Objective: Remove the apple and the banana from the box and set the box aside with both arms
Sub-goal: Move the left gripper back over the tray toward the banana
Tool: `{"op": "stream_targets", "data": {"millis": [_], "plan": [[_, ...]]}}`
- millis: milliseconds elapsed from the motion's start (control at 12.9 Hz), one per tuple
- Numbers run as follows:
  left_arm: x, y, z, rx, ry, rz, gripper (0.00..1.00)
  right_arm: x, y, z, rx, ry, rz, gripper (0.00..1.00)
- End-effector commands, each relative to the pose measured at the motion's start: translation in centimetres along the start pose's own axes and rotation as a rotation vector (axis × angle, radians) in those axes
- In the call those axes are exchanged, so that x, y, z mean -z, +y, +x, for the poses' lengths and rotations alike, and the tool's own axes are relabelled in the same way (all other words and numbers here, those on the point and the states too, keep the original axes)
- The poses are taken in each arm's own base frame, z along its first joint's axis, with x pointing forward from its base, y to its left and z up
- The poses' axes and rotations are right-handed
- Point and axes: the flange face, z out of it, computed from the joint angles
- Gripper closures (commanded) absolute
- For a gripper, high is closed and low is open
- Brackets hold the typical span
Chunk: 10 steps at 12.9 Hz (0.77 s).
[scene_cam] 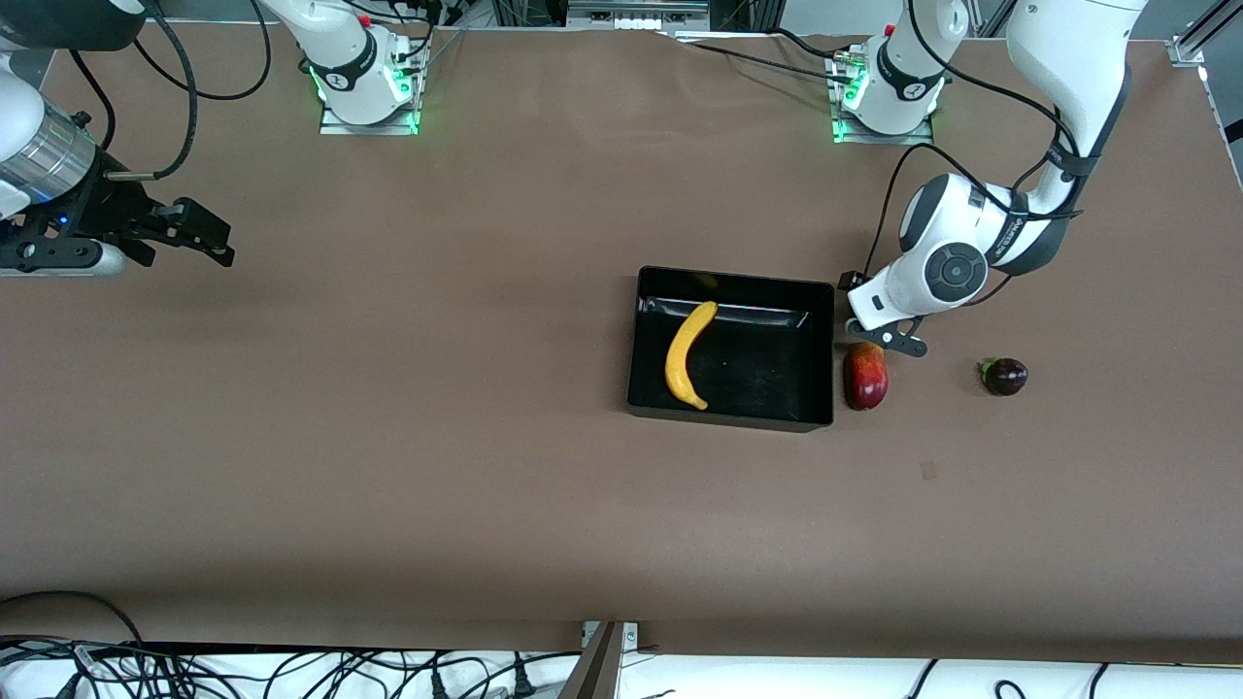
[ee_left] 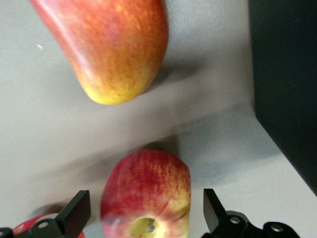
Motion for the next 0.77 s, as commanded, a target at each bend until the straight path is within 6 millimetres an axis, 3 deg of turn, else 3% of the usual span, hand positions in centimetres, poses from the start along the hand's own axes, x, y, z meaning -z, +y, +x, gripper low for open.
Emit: {"op": "stream_targets", "data": {"millis": [0,155,309,464,541,696], "plan": [[8.8,0.3,0.4,-0.017,0.031,0.044,0.00,0.4,-0.1,0.1,-0.008,0.007,-0.010,0.00],[14.1,3.6,2.5,-0.064,0.063,0.053,0.00,0.4,0.0,0.1,-0.009,0.005,-0.010,0.00],[17.0,7.1,4.9,-0.108,0.127,0.003,0.00,0.4,-0.1,0.1,-0.008,0.007,-0.010,0.00],[18.0,10.2,6.4,-0.068,0.142,-0.148,0.00,0.4,0.0,0.1,-0.009,0.005,-0.010,0.00],[16.3,12.2,7.6,-0.049,0.118,-0.173,0.00,0.4,0.0,0.1,-0.009,0.005,-0.010,0.00],[15.8,17.5,8.7,0.009,0.167,-0.180,0.00,0.4,0.0,0.1,-0.009,0.005,-0.010,0.00]]}}
